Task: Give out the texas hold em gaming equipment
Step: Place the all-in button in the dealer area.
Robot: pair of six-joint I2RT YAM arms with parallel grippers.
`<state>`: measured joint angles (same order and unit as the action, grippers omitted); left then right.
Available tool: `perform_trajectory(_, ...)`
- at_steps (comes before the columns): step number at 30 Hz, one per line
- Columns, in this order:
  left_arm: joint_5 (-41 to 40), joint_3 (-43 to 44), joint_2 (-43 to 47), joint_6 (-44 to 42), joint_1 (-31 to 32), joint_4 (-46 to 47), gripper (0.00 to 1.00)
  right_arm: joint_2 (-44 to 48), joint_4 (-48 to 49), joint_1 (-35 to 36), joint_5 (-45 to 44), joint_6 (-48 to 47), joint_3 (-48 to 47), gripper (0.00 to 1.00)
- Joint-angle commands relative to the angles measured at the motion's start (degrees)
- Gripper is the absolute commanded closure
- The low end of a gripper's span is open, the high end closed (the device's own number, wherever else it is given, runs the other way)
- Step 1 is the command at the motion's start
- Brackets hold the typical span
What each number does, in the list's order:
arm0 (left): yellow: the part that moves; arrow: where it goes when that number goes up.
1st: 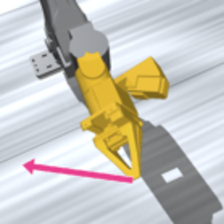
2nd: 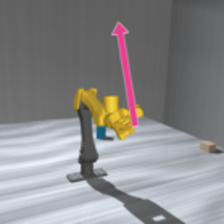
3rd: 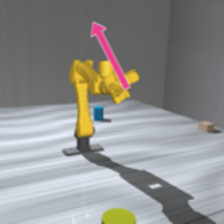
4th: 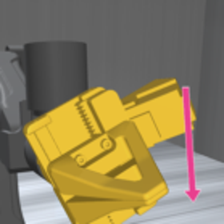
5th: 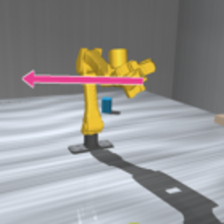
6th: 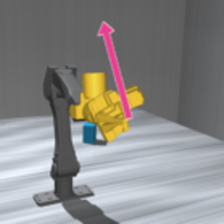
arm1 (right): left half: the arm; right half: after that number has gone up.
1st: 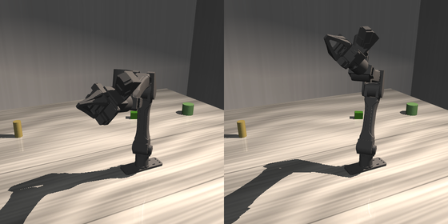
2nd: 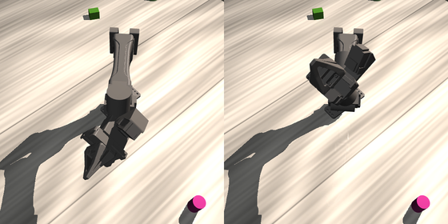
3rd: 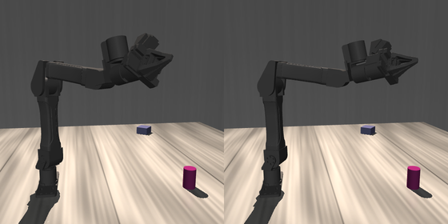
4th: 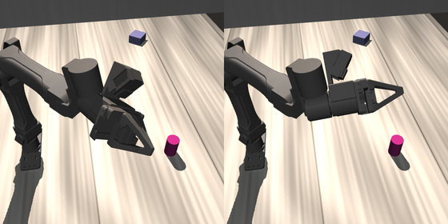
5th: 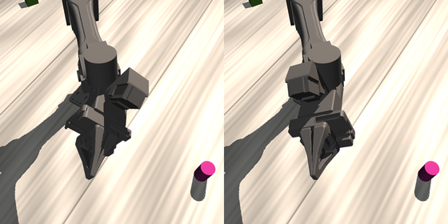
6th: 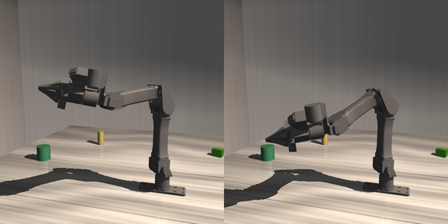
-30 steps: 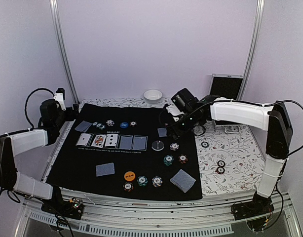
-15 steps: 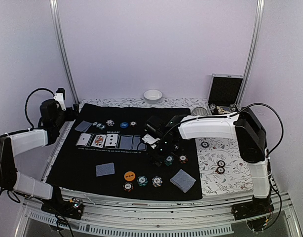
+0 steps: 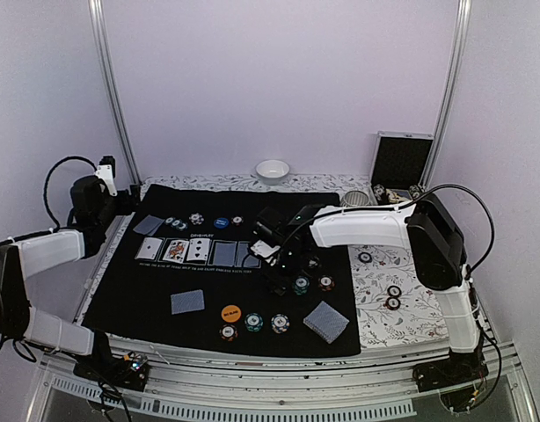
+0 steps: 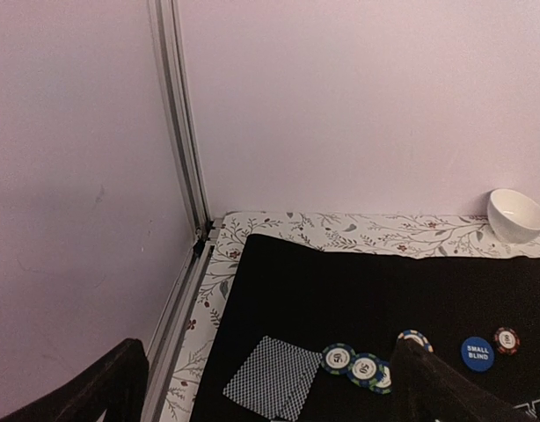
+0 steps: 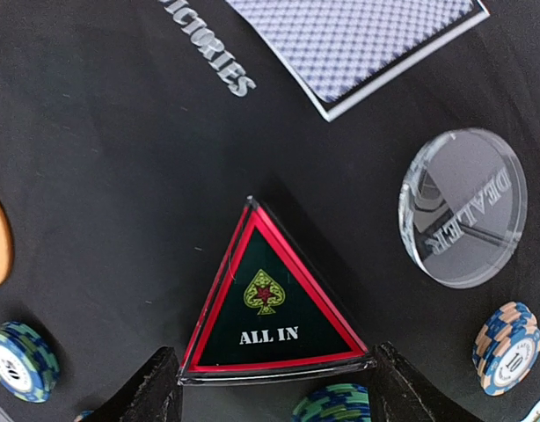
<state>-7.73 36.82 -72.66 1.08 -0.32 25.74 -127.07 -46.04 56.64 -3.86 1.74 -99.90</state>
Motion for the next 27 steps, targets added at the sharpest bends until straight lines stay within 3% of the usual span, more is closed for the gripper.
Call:
perform_trajectory(1, 0.56, 1.59, 1.25, -0.29, -0.8, -0.14, 0.02, -1.73, -2.07, -1.68, -1.28, 1.38, -1.82, 0.54)
perform_trajectory(4, 0.45, 1.59, 1.3, -0.37, -0.81, -0.15, 0.02, -2.09, -2.18, -1.85, -0.84, 1.45, -2.29, 0.5)
perform_trajectory(13, 0.42, 1.61, 1.38, -0.47, -0.74, -0.16, 0.02, -0.79, -1.85, -1.85, -1.22, 1.31, -3.33, 0.0)
perform_trajectory(21, 0.21, 1.6, 1.14, -0.7, -0.75, -0.12, 0.02, 6.07, -0.71, -1.84, 2.29, 0.21, -4.11, 0.01)
perform_trajectory(27, -0.14, 1.41, 0.94, -0.65, -0.78, 0.15, 0.02, 25.0, 9.11, -6.63, 0.3, -0.95, 3.97, 0.01)
